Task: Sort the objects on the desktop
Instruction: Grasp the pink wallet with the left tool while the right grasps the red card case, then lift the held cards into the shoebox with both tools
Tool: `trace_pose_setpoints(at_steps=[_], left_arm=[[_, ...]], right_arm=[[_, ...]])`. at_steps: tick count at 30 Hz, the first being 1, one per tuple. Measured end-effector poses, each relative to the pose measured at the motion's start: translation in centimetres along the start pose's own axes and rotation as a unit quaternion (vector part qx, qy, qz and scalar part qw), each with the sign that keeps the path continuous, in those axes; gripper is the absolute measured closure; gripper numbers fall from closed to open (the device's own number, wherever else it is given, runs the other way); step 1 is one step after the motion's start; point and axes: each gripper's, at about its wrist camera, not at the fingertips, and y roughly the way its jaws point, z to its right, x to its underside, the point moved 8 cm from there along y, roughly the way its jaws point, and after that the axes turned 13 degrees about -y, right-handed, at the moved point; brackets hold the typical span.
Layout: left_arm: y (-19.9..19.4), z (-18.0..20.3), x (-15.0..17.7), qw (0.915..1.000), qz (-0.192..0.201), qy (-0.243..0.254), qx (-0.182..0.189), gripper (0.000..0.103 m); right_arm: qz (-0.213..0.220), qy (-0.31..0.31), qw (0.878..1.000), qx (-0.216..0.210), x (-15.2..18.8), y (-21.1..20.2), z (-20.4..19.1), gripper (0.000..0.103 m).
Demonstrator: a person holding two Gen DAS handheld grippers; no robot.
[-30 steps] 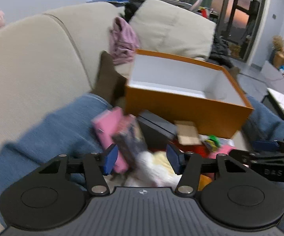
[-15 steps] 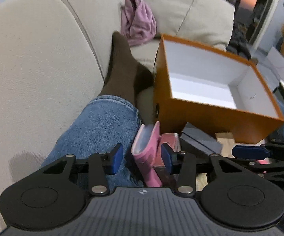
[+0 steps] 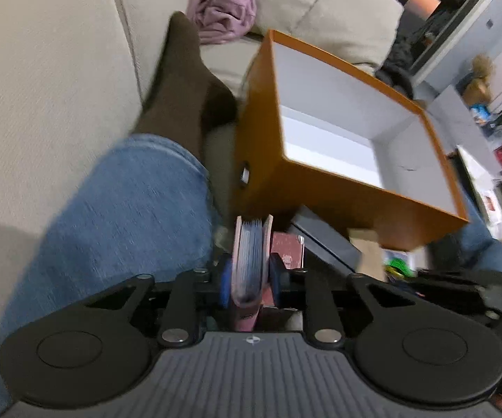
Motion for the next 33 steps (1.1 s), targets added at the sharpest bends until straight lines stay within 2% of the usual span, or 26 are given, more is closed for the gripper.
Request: trace_pose_setpoints(at_steps=[4,8,9,11,14,18,22,29,33], left_arm=[[-0.7,-0.2,1.0,0.9999,0.008,-0.008,0.000,0.081],[-0.9,-0.9,1.4,0.9990,0.009,-0.043,0.011,0.082],[-0.8,-1.0,1.3,0.9991,0.013,-0.041,0.005,0.083],[-0.7,-0.7,1.6,0.9990,0.032,-0.010,-0.030,0.084],[-0.7,0.2,2.0,0.9963,0.052,0.029,-0.063,0.083],[-0.8,1.0,2.3,0.9963,0.048,0.041,-0.059,0.084],[-1.1,1.8,3.4,0.9958,0.041,0.058,-0.058,0.084],[-0.8,2.1,3.9,0.9965,0.045,0.048,-0.052,0.083],[-0.7,1.9,3.9,0.9958,0.049,0.049,-0.060,0.079]], right_arm=[[-0.005,0.002,1.000,0.017,0.2,0.7,0.0,0.059],[-0.003,0.020,1.000,0.016,0.1,0.8,0.3,0.058],[0.000,0.028,0.999,0.015,0.1,0.5,0.5,0.058],[0.009,0.047,0.999,0.015,0.2,-0.1,0.9,0.056],[0.015,0.071,0.997,0.015,0.0,-0.8,1.8,0.055],[0.016,0.100,0.995,-0.005,-0.5,-0.7,1.6,0.054],[0.011,0.106,0.994,0.003,-0.8,0.4,1.4,0.054],[-0.017,0.149,0.989,0.010,0.2,2.5,1.8,0.055],[-0.024,0.163,0.986,0.015,0.2,3.8,1.9,0.050]])
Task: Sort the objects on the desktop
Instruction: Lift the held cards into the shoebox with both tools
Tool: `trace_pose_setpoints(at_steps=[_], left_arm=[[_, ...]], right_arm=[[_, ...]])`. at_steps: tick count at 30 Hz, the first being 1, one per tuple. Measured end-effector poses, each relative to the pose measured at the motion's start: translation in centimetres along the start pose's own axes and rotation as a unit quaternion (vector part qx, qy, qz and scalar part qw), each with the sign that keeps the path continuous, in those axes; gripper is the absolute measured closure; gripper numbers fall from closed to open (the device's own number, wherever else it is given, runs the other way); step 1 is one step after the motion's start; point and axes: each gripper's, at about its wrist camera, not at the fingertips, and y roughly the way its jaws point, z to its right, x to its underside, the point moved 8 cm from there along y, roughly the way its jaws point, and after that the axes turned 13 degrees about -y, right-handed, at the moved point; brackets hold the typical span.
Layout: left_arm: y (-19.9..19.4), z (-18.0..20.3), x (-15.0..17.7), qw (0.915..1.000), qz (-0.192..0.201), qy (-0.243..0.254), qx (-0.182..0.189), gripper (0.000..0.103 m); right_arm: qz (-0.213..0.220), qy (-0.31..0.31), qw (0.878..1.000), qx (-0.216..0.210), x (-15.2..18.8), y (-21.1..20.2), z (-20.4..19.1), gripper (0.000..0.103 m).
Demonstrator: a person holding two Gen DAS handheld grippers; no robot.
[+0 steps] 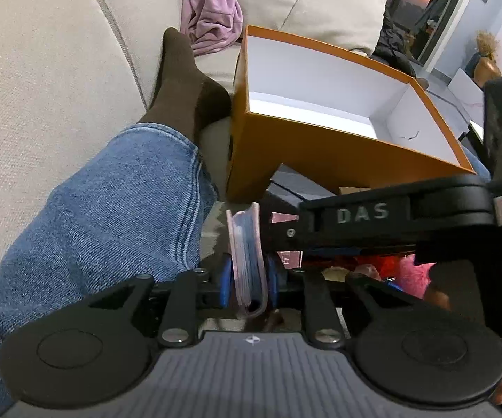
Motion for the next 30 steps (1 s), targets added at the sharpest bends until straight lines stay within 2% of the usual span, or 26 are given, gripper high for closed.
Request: trace_pose_setpoints(at_steps=[2,6,9,11,14,16,17,18,20,22,30], left_arm=[[-0.1,-0.1,0.0,1.0000,-0.001,-0.001,0.001,0.079],[-0.3,-0.6,-0.1,0.9999,-0.002,-0.010,0.004,0.079],[-0.3,-0.6,-0.1,1.0000,-0.004,-0.007,0.001,0.079],[0.0,-0.3,0.0,1.0000,-0.005,0.003,-0.007,0.079],[0.7,0.6,0.6,0.9986,-0.009,0.039,-0.035,0.079],[0.8,0.9,1.1,0.9982,-0.007,0.047,-0.036,0.080],[0.8,1.0,1.2,0.9984,-0.004,0.045,-0.035,0.080],[0.6,0.9,1.2,0.9986,0.000,0.042,-0.033,0.081],[0.4,0.7,1.1,0.9991,0.005,0.030,-0.029,0.083],[-0.2,0.7,0.8,0.9990,0.017,0.029,-0.028,0.084],[-6.7,1.4,-2.7,0.9939,0.109,0.014,-0.005,0.084]], right_arm=[[0.001,-0.005,1.000,-0.002,0.1,0.0,0.0,0.048],[0.004,-0.023,1.000,-0.005,0.4,-1.7,0.3,0.058],[0.000,-0.035,0.999,0.006,0.8,-2.7,0.8,0.059],[-0.007,-0.038,0.999,0.009,0.9,-2.8,0.7,0.059],[-0.012,-0.075,0.997,0.034,1.0,-2.5,-0.3,0.059],[-0.014,-0.097,0.994,0.045,1.2,-2.4,-0.8,0.059],[-0.013,-0.101,0.994,0.047,1.2,-2.6,-0.8,0.061],[-0.010,-0.099,0.994,0.046,1.1,-2.8,-0.7,0.066],[-0.012,-0.095,0.995,0.039,0.8,-3.3,-0.4,0.069],[-0.008,-0.094,0.995,0.025,0.5,-3.8,-0.5,0.075],[0.055,-0.146,0.988,-0.018,-2.0,-9.2,-2.8,0.077]])
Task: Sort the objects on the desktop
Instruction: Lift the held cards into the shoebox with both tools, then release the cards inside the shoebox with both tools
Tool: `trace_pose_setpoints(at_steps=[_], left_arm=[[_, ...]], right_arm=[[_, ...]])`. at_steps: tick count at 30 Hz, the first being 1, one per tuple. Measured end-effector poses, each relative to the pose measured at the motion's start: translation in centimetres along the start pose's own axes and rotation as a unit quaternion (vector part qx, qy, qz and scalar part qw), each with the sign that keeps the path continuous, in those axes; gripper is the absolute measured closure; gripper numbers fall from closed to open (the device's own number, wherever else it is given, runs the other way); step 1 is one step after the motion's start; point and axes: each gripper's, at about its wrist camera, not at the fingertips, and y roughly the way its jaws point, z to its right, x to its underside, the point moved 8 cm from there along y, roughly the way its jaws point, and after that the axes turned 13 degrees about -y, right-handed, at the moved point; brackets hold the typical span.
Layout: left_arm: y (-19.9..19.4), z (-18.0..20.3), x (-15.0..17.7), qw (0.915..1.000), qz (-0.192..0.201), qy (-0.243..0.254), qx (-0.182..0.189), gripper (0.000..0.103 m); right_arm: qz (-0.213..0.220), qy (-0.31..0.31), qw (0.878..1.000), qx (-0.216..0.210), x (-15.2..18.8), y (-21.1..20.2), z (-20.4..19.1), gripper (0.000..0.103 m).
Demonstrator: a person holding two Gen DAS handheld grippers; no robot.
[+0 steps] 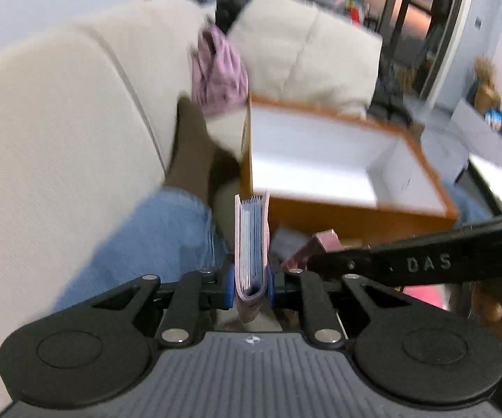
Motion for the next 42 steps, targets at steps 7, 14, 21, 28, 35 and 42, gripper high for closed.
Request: trace_pose_setpoints(at_steps=[7,14,21,28,35,42], left_arm=[[-2.9,3.0,-6.4,0.9949,0.094,0.010,0.037,0.084],[2.7,5.8,-8.4,0.9965,0.061,0.036,0.046,0.084],[9.4,6.7,-6.4,0.9966,-0.030,0.076,0.003,0.084],[11.6,5.9,-4.7,0.9903,-0.076,0.110,-0.036,0.084],[13.3,4.9,-3.4,0.9862,-0.123,0.100,-0.048,0.083],[11.5,4.3,-3.6,0.9923,-0.094,0.078,-0.020,0.078]], right_arm=[[0.100,-0.004,0.995,0.000,-5.2,-4.7,1.2,0.078],[0.112,0.066,0.990,0.048,-6.7,-4.2,7.9,0.078],[0.065,0.103,0.991,0.053,-5.5,1.2,11.2,0.078],[0.025,0.112,0.993,0.034,-3.8,3.9,11.0,0.078],[0.002,0.127,0.991,0.041,-3.5,6.1,11.5,0.078],[-0.014,0.127,0.991,0.050,-3.5,7.7,11.0,0.077]])
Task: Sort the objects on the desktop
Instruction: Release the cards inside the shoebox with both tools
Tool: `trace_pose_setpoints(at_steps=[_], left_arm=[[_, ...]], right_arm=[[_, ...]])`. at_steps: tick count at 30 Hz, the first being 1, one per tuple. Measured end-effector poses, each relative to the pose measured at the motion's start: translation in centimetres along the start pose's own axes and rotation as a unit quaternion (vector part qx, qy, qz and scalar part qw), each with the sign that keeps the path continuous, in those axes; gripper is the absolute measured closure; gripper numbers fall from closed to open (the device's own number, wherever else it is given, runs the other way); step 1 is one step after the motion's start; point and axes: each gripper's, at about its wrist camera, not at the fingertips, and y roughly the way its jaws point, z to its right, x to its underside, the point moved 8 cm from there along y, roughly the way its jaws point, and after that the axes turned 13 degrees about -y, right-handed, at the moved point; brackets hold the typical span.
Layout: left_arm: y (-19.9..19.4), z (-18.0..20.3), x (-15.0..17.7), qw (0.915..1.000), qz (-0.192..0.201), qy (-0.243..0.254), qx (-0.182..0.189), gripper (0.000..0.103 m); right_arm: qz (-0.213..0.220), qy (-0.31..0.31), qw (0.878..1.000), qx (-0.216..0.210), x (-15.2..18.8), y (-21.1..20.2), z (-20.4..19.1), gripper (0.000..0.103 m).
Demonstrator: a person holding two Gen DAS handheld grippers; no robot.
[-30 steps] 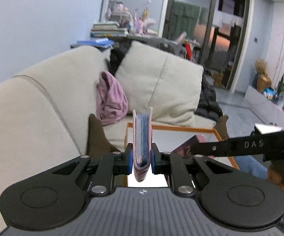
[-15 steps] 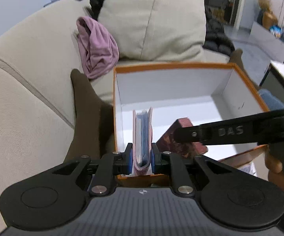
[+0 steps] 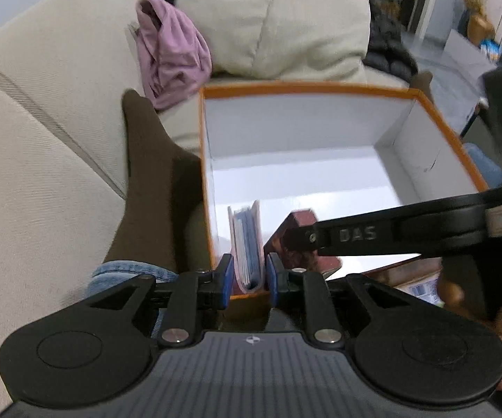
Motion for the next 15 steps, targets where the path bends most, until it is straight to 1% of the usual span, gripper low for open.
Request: trace_pose_setpoints(at_steps=[3,5,6,8,9,10,12,15], left_arm=[[-2.1,-0.6,0.5,0.9986,0.033,-0.024,0.032,0.073],[-3.2,-1.2,0.8,0.9970,0.051,-0.040,0.041,0.069],[-3.5,-1.6,1.0,0.9965,0.056,-0.048,0.040,0.065],[-3.6,-2.3,1.4,0.9959,0.058,-0.059,0.036,0.057],[-3.4,-2.6,1.5,0.9957,0.056,-0.064,0.037,0.054],[-3.2,-2.8,1.5,0.9953,0.052,-0.071,0.040,0.055],[-2.6,-3.1,2.0,0.9941,0.040,-0.087,0.051,0.055],[-2.1,-3.1,2.3,0.9921,0.036,-0.100,0.068,0.055]], right_arm=[[-0.001,-0.001,1.000,0.002,-0.1,0.2,-0.5,0.077],[-0.004,-0.001,1.000,0.000,-0.3,0.5,-0.8,0.077],[-0.007,0.001,1.000,-0.005,-0.4,0.7,-1.0,0.077],[-0.009,0.004,1.000,-0.008,-0.4,0.7,-1.3,0.076],[-0.010,0.008,1.000,-0.010,-0.4,0.8,-1.4,0.075],[-0.011,0.014,1.000,-0.018,-0.4,0.9,-1.5,0.072],[-0.018,0.028,0.999,-0.038,-0.4,1.3,-1.7,0.070],[-0.018,0.031,0.998,-0.044,-0.5,1.3,-1.6,0.069]])
